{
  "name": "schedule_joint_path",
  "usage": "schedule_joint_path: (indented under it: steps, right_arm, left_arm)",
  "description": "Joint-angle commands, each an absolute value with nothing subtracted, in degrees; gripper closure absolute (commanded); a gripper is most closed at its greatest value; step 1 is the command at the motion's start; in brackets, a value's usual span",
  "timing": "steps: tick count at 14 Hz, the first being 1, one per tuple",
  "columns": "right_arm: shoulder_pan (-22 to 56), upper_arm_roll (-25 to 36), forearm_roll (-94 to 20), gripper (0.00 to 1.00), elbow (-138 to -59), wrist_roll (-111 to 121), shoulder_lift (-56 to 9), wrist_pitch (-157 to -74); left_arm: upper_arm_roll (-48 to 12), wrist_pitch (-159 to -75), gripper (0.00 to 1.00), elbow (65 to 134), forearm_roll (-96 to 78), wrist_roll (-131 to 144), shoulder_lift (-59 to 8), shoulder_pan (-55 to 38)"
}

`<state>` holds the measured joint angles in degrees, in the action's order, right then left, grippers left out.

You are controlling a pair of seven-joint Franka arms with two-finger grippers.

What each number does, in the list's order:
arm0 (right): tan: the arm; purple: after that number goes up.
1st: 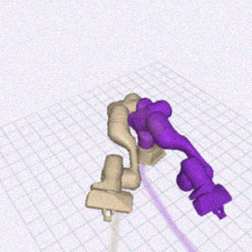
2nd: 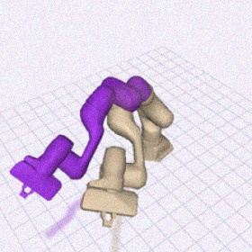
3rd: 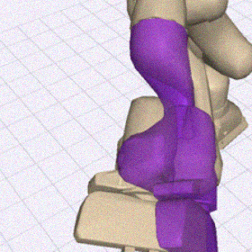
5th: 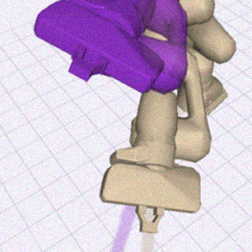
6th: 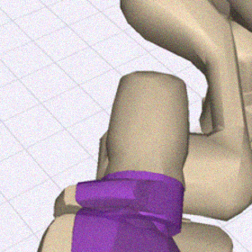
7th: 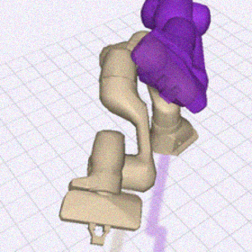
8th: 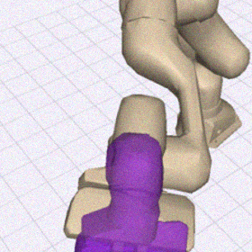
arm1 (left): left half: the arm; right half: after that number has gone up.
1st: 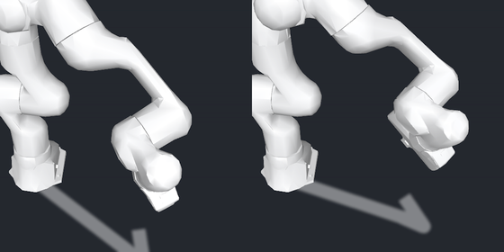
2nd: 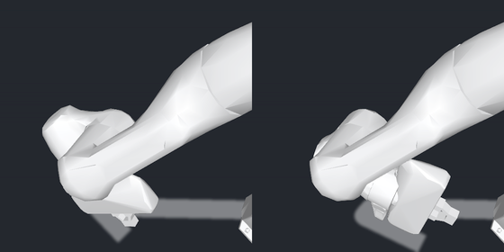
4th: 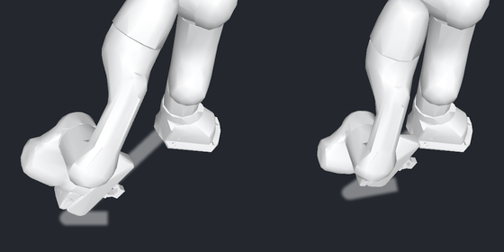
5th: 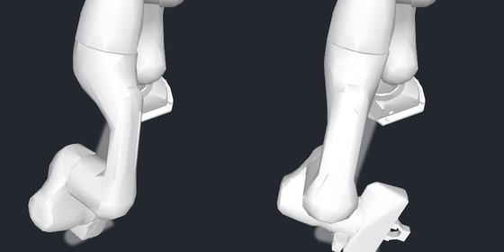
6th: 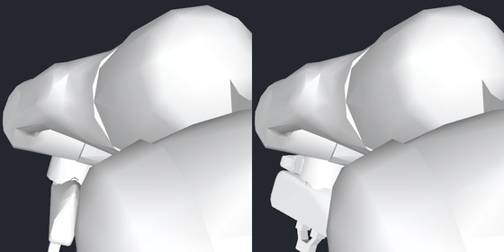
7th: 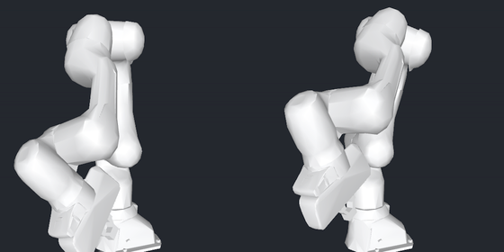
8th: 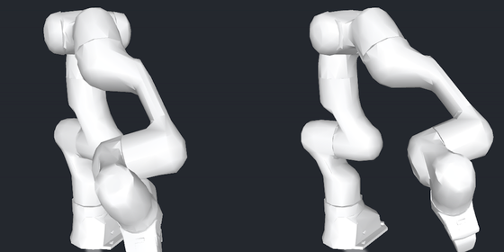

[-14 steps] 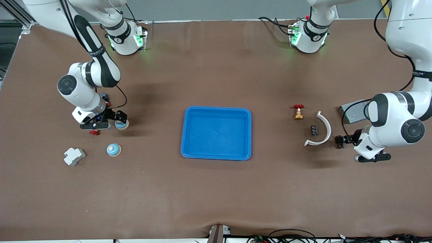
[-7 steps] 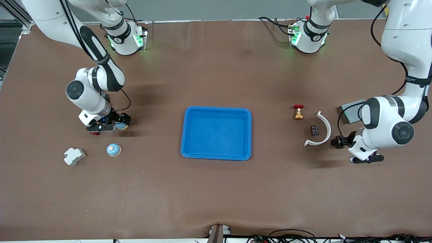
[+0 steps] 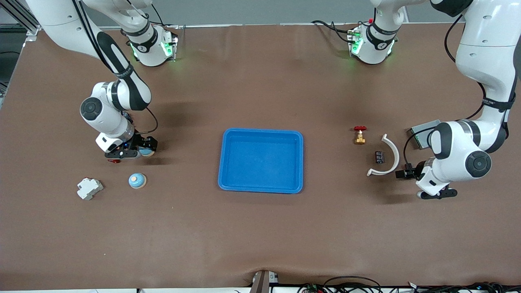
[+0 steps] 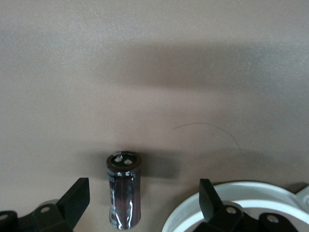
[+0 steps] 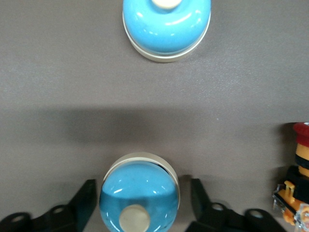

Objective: Place electrolytic capacitor and blue bell in tray
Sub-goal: 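Carry the bell over the tray while the left gripper grasps the capacitor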

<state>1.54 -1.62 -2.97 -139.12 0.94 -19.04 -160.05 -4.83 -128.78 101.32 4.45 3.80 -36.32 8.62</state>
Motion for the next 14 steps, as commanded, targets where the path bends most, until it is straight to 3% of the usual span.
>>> schedule_joint_path:
  steps: [1,5,10,14]
  right_arm:
    - [2.98,-1.49,-3.6,1.0,-138.78,-1.39,-19.07,-159.7]
    - [11.22,-1.49,-3.6,1.0,-137.29,-15.16,-17.67,-158.22]
    - [19.4,-1.67,-3.6,1.0,-127.46,-30.73,-15.56,-140.83]
    - [27.41,-1.67,-3.6,1.0,-121.92,-45.58,-16.26,-138.6]
  left_arm:
    - [-5.01,-129.11,0.0,100.02,5.45,4.31,-37.18,9.67]
    - [-5.01,-129.11,0.0,100.11,5.45,4.31,-37.62,9.84]
    - [-5.01,-129.11,0.0,100.63,5.45,4.39,-37.71,9.84]
    - [-4.92,-129.11,0.0,101.25,5.45,4.39,-37.71,9.93]
